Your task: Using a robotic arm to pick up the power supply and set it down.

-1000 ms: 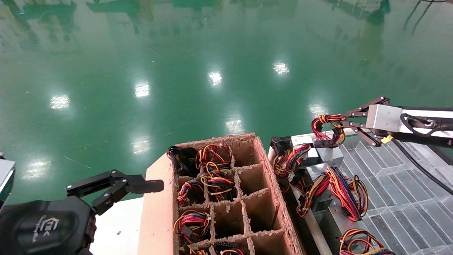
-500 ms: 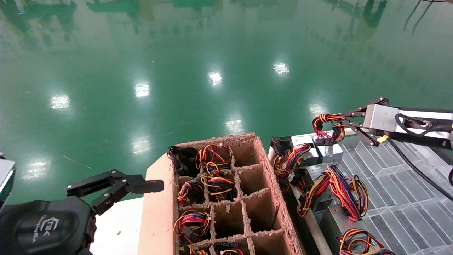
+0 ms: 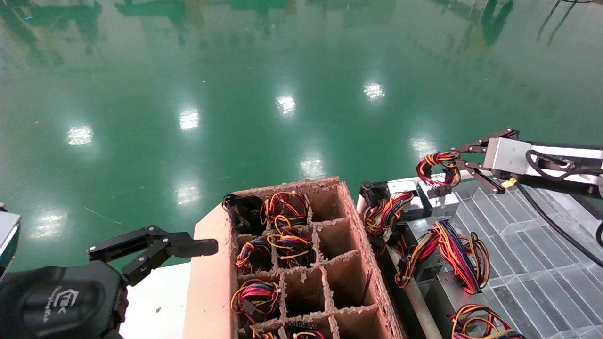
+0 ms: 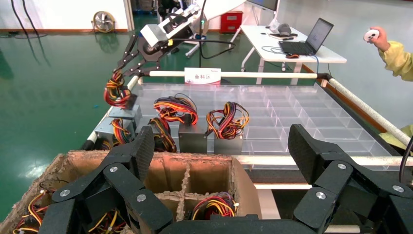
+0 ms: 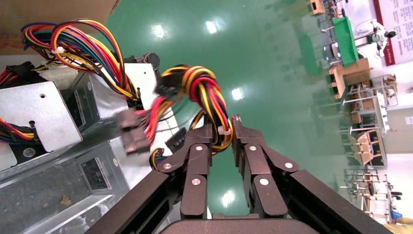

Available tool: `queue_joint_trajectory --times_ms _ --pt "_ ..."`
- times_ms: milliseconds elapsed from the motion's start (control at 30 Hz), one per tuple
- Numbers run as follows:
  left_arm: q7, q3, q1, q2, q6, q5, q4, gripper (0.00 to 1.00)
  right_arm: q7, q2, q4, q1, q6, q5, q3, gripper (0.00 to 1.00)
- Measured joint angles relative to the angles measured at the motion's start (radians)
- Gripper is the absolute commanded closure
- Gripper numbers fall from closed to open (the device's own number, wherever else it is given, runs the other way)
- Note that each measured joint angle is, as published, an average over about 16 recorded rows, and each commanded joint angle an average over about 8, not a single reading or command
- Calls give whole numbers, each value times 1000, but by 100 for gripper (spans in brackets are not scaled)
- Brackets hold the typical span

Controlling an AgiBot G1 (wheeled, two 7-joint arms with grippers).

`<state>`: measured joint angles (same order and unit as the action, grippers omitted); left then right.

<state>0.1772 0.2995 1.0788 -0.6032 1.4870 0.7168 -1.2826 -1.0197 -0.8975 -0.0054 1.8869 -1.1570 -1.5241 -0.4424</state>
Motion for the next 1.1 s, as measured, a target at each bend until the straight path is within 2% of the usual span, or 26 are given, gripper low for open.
queue_joint_trajectory --times_ms 800,1100 --pt "0 0 0 0 0 0 0 0 1 2 2 4 -3 -2 -2 0" --pt "0 1 0 0 0 0 1 0 25 10 -2 27 -27 -1 -2 0"
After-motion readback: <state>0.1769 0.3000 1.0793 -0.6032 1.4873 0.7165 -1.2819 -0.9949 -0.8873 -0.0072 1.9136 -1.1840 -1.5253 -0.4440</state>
